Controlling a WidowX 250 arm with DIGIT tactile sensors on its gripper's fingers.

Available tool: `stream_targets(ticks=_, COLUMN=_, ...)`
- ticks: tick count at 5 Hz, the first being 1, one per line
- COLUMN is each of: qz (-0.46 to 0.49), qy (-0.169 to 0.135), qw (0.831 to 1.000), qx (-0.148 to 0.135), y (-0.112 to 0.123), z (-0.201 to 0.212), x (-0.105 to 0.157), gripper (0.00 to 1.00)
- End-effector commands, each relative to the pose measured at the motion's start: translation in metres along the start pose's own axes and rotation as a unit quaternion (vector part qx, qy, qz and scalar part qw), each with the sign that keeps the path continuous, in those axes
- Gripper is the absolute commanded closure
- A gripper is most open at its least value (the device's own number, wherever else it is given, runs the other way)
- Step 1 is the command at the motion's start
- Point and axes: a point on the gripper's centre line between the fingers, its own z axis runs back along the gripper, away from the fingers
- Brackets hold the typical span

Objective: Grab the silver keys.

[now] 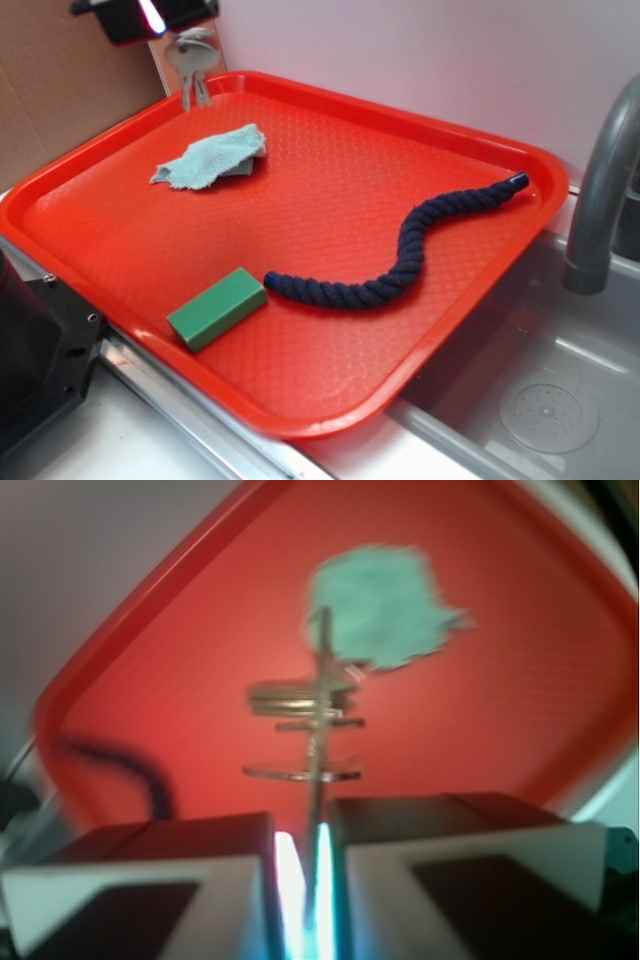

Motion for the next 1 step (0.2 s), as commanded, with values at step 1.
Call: stream_targets(ticks=1, qz=-0.129, qy=0.055, qw=0.990, qx=-0.004, y=0.0157, z=0.0094, x=0.0050, gripper=1.00)
